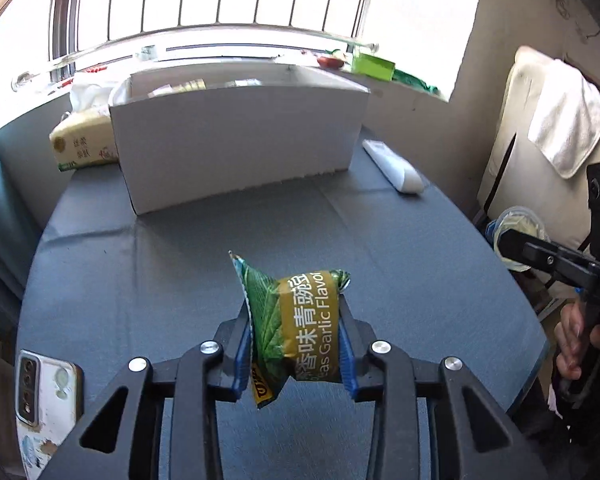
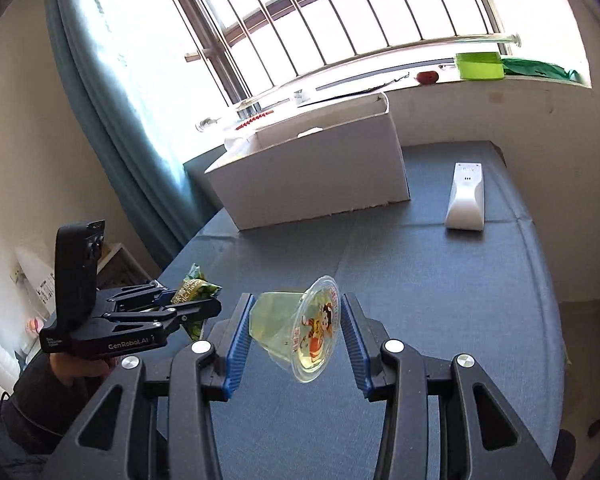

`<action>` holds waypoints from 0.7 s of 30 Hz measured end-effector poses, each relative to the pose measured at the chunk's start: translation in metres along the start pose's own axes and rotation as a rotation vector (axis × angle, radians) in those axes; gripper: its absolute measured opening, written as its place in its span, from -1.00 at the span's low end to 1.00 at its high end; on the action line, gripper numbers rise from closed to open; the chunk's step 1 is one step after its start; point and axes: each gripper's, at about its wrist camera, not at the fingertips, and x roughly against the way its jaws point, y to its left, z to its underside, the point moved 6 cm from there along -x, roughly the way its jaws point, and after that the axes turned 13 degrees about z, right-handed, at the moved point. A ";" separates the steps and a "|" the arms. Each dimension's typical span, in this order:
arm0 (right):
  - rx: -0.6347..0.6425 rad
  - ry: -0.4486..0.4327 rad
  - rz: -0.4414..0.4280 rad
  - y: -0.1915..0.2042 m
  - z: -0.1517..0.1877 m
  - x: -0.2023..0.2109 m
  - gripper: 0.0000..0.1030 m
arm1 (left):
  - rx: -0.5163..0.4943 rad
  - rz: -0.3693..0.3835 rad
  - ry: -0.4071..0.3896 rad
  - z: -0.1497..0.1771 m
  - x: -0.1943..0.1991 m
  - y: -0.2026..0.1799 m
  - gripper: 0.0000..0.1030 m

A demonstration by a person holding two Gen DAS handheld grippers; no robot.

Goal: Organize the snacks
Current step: 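Grasp the jelly cup with right tool while left tool grasps green garlic-pea bag, then lower both held items into the white box and open both tools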

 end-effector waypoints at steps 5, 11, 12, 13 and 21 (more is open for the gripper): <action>-0.044 -0.042 -0.024 0.002 -0.061 -0.018 -0.09 | -0.016 -0.019 -0.142 -0.072 0.026 0.017 -0.24; -0.064 -0.102 -0.035 0.013 -0.166 -0.053 -0.38 | -0.020 -0.057 -0.211 -0.179 0.019 0.050 -0.24; -0.065 -0.109 -0.029 0.015 -0.182 -0.059 -0.38 | -0.020 -0.069 -0.220 -0.194 0.017 0.055 -0.24; -0.061 -0.115 -0.023 0.017 -0.197 -0.067 -0.38 | -0.017 -0.078 -0.219 -0.206 0.014 0.062 -0.24; 0.005 -0.114 0.075 0.038 -0.277 -0.124 -0.39 | 0.046 -0.110 -0.191 -0.255 -0.022 0.103 -0.23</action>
